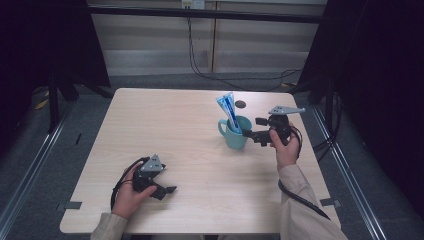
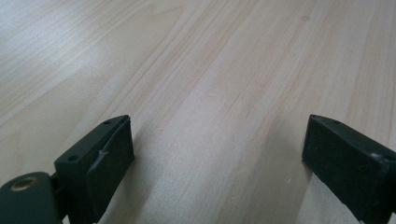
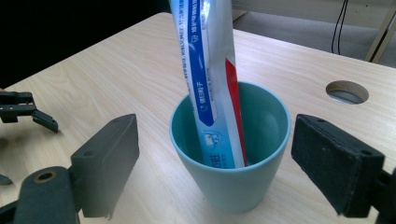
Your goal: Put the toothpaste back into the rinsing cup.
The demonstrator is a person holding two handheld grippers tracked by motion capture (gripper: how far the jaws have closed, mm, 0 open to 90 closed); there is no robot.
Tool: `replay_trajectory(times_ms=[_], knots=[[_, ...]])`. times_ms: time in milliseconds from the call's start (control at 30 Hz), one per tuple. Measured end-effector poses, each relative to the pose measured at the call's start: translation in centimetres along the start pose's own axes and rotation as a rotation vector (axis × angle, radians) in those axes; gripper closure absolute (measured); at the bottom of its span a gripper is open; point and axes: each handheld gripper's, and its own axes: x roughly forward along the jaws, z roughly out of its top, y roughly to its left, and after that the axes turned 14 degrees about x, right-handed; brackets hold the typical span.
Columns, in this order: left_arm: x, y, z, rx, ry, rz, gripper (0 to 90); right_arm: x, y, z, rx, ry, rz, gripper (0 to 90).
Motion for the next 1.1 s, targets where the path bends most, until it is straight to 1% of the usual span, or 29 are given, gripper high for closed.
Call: replay_trajectory(times_ms=[33,67,100,267,300,400,467,567,667,767,833,900,967,1100], knots=[[0.0,0.0,0.0,0.0,0.0,0.001,8.5,0.0,0.2,0.0,-0.01,0.015,-0.005,14.7],[0.0,0.0,0.0,-0.001,0.0,0.0,8.5,0.0,0.2,0.0,-0.01,0.015,-0.005,14.7],[0.0,0.0,0.0,-0.002,0.001,0.0,8.4,0.0,0.4,-0.1,-0.022,0.022,-0.007,14.7],[0.0,0.0,0.0,-0.003,0.006,-0.001,8.3,-0.1,0.8,-0.2,-0.031,0.028,0.005,14.7],[0.0,0.0,0.0,-0.003,0.006,-0.001,8.3,-0.3,1.0,-0.3,-0.041,0.031,0.01,14.6],[0.0,0.0,0.0,-0.003,0.006,-0.001,8.3,-0.4,1.2,-0.3,-0.053,0.038,0.006,14.8],[0.0,0.0,0.0,-0.003,0.005,-0.001,8.3,-0.4,1.4,-0.4,-0.051,0.042,0.017,14.6],[0.0,0.0,0.0,-0.003,0.005,-0.001,8.3,-0.5,1.7,-0.6,-0.075,0.056,0.015,14.7],[0.0,0.0,0.0,-0.003,0.004,-0.001,8.3,-0.5,2.0,-0.9,-0.079,0.065,0.023,14.7],[0.0,0.0,0.0,-0.003,0.003,-0.001,8.3,-0.6,2.3,-1.1,-0.084,0.066,0.043,14.7],[0.0,0.0,0.0,-0.003,0.004,0.0,8.3,-0.8,2.7,-1.3,-0.105,0.079,0.046,14.6],[0.0,0.0,0.0,-0.003,0.003,-0.001,8.3,-0.8,2.8,-1.4,-0.109,0.08,0.047,14.7],[0.0,0.0,0.0,-0.002,0.006,0.0,8.3,-0.8,3.0,-1.5,-0.121,0.094,0.051,14.8],[0.0,0.0,0.0,-0.003,0.005,0.0,8.3,-1.0,3.2,-1.7,-0.124,0.093,0.06,14.7]])
